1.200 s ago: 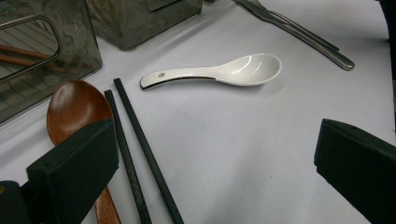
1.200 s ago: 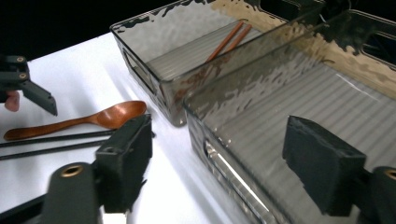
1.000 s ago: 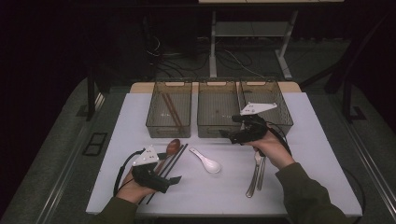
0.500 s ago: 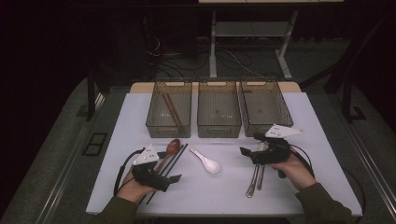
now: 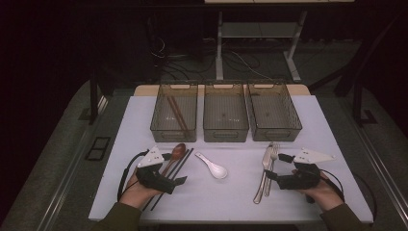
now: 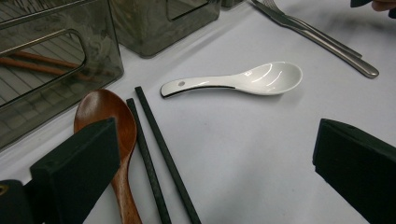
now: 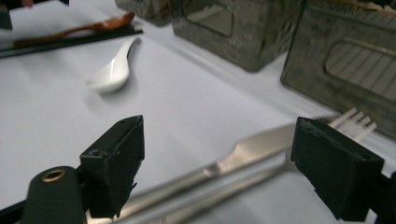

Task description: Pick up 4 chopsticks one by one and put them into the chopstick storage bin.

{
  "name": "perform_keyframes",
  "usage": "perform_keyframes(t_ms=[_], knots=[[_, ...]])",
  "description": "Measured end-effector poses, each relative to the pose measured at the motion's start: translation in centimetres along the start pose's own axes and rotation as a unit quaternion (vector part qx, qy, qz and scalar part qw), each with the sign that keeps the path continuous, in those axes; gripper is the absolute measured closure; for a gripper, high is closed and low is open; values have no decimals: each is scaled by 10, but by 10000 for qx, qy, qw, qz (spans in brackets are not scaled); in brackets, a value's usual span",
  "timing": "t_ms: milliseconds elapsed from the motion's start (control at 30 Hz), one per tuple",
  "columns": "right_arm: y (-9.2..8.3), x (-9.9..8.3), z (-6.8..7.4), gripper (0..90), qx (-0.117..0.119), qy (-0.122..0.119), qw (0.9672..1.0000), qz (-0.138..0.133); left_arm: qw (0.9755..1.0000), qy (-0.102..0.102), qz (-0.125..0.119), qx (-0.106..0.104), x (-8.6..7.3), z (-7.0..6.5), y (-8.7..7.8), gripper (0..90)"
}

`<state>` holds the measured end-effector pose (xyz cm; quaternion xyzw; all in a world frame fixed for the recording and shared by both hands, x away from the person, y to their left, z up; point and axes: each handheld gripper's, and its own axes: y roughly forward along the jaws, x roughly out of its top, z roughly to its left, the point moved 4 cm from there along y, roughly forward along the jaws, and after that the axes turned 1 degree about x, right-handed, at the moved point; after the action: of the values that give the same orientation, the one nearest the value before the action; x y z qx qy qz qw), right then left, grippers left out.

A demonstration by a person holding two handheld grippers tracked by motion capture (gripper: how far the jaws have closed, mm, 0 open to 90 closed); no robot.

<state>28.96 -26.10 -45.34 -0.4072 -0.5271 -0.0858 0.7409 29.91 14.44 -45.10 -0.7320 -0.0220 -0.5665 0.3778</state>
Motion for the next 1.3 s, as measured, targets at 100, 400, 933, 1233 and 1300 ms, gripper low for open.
perform_keyframes(t_ms=[100,400,933,1233,1300], knots=[[-8,-7,-2,177,-26,25,10000,-10,10000,-15,6,80,1,-1,-3,24],[-27,-13,-2,177,-153,109,9996,-215,9998,-87,-73,175,3,1,-10,259],[-20,-15,0,177,-128,22,9999,8,9964,-439,629,362,-14,11,-4,720],[-20,-15,0,177,-123,21,9999,10,9923,-433,1024,549,-18,11,11,779],[-20,-15,0,177,-118,34,9999,4,9921,-428,1061,511,-18,10,13,779]])
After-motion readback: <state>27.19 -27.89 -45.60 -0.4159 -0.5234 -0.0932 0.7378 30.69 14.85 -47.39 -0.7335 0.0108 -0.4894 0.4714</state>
